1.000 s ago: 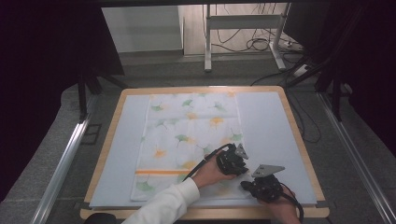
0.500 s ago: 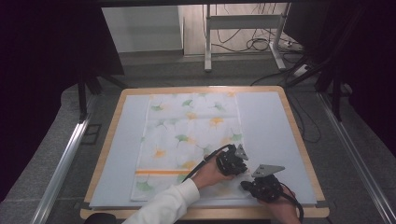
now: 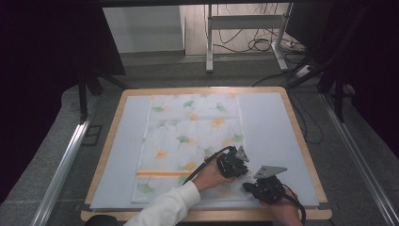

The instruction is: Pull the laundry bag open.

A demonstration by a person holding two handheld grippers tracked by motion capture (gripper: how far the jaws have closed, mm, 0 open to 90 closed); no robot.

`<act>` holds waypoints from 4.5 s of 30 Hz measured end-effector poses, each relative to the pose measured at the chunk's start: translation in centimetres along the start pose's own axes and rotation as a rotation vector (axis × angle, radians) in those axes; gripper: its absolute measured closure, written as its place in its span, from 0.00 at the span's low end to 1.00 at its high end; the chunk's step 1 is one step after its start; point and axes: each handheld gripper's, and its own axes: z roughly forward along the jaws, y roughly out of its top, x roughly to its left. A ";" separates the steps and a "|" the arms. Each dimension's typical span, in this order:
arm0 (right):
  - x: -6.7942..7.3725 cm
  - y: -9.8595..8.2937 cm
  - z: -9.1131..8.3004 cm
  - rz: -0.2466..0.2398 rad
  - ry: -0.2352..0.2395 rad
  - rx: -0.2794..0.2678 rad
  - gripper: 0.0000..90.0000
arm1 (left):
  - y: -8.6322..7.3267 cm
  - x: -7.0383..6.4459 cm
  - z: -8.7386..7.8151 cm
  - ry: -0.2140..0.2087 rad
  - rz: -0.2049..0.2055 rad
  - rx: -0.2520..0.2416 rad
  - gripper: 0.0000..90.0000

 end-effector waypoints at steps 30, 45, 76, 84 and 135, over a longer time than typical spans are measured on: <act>-2.0 1.1 0.6 0.126 -0.094 -0.010 1.00 | -0.4 -0.1 -0.3 0.021 0.015 0.014 0.95; -2.1 1.0 0.6 0.125 -0.087 -0.015 1.00 | -1.1 0.2 -0.7 0.012 -0.002 0.008 0.96; -2.1 1.0 0.6 0.111 -0.084 -0.015 1.00 | -1.4 0.3 -1.1 -0.018 -0.007 0.026 1.00; -2.1 1.0 0.6 0.110 -0.083 -0.012 1.00 | -1.5 0.1 -1.2 -0.015 0.000 0.028 1.00; -3.4 2.1 1.4 0.179 -0.084 -0.039 1.00 | -3.5 0.8 -3.0 0.026 0.015 0.036 1.00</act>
